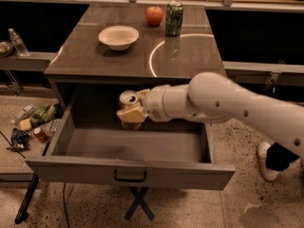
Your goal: Pick orange can from top drawer and place on counter
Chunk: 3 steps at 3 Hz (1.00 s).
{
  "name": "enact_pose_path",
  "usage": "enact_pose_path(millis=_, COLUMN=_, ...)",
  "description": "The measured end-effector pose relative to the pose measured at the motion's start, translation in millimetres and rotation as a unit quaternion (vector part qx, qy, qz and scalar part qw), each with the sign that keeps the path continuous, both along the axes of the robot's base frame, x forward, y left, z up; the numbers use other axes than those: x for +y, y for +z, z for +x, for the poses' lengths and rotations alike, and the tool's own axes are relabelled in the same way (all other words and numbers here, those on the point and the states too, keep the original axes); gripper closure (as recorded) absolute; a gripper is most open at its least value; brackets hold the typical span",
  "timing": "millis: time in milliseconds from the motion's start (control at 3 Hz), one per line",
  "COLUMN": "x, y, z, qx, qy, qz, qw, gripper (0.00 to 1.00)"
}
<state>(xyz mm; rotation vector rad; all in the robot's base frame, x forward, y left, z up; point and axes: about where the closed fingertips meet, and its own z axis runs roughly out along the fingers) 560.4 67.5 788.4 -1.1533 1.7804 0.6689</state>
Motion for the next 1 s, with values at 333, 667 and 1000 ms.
enact_pose_path(millis=333, x=-26.4, y=67.1, z=12.6, qx=-0.007, qy=0.006, qz=0.012, qw=0.9999, gripper=1.0)
enact_pose_path(millis=667, x=-45.9, y=114.7, z=37.4, qx=-0.018, qy=0.018, qz=0.01, qw=0.9996, gripper=1.0)
enact_pose_path(millis=1000, x=-75.7, y=152.1, z=97.3, qx=-0.041, qy=0.003, qz=-0.003, qw=0.9991, gripper=1.0)
